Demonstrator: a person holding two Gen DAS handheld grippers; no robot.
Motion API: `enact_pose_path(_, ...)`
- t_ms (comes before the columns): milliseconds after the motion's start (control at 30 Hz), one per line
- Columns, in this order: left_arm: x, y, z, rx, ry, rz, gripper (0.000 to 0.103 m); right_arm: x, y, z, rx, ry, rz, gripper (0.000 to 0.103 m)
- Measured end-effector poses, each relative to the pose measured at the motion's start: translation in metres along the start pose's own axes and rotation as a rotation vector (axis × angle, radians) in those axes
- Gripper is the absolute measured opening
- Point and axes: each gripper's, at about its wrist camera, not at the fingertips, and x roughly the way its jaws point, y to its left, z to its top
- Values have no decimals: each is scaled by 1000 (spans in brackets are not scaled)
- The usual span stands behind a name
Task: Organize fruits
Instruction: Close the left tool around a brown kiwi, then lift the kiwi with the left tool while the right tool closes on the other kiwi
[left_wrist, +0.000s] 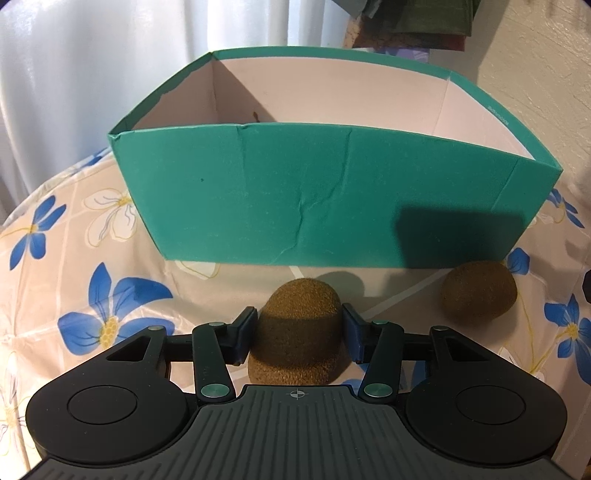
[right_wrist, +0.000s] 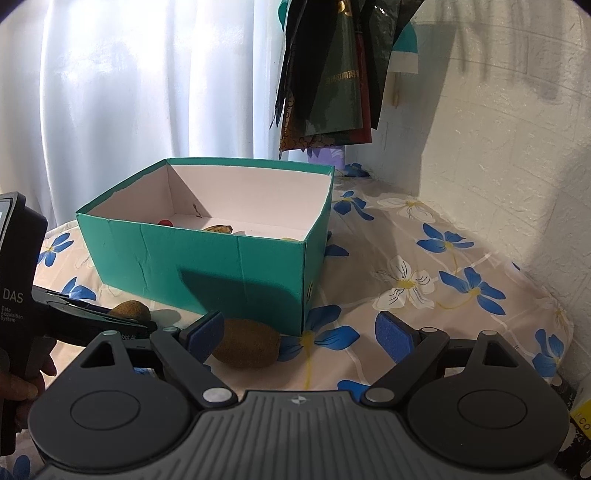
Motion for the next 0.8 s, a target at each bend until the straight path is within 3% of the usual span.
enact_pose_path(800, -54, 11, 3, -96, -69, 3, 53, 8, 3, 1, -13, 30, -1, 89)
